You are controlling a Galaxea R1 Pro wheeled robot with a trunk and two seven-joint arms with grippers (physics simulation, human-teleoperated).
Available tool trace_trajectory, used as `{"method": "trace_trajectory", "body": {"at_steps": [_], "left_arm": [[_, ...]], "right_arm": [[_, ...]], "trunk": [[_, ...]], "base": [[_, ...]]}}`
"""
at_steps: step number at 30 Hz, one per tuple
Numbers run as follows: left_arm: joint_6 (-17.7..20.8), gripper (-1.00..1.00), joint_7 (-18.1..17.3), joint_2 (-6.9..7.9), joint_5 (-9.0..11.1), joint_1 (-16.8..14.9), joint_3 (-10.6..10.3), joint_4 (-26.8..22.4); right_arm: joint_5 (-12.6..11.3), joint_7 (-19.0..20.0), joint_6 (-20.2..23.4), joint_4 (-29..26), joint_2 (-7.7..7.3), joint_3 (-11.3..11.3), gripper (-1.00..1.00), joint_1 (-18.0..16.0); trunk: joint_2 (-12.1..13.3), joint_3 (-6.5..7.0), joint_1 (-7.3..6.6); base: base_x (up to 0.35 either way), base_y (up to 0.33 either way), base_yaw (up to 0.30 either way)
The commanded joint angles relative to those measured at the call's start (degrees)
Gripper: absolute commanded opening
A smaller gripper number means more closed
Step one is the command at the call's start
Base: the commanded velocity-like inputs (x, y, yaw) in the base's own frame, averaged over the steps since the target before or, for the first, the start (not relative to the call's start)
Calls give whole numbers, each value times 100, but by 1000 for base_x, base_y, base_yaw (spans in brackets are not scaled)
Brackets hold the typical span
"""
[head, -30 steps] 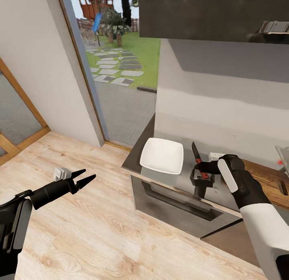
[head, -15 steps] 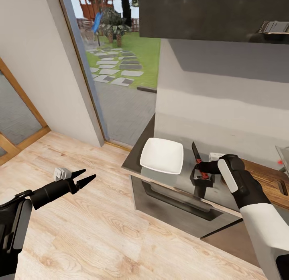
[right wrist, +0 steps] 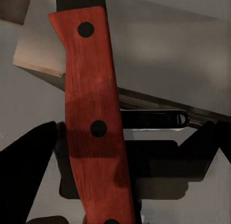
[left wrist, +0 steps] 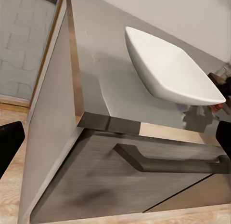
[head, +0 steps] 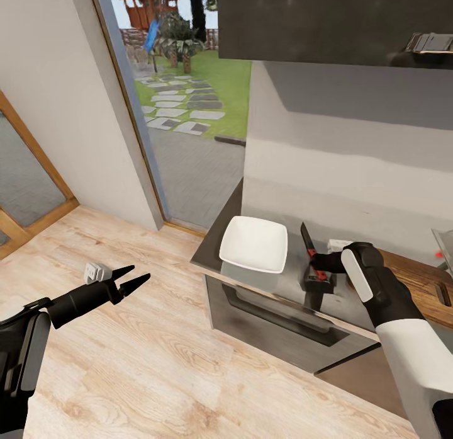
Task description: In the kitchen, take the Vidalia onion out of the sink, dice it on the chopping board with the paring knife, put the diced onion into the bowl on the countertop, then place both the paring knife and the chopping board into the sink.
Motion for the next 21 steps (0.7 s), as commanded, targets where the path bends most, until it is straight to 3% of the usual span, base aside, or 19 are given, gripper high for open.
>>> {"method": "trace_trajectory", "body": {"at_steps": [1,21], "left_arm": [[44,100,-9,1,23,-4,3,-1],[44,100,-12,2,23,-4,3,-1]], "right_arm": [[-112,-60,14,-4,-6,17,-100,-4],[-112,-60,14,-14,-7,17,-100,-4]], "trunk": [[-10,-10,3],[-10,69,3]], "base": [[0,0,0],[0,0,0]]}}
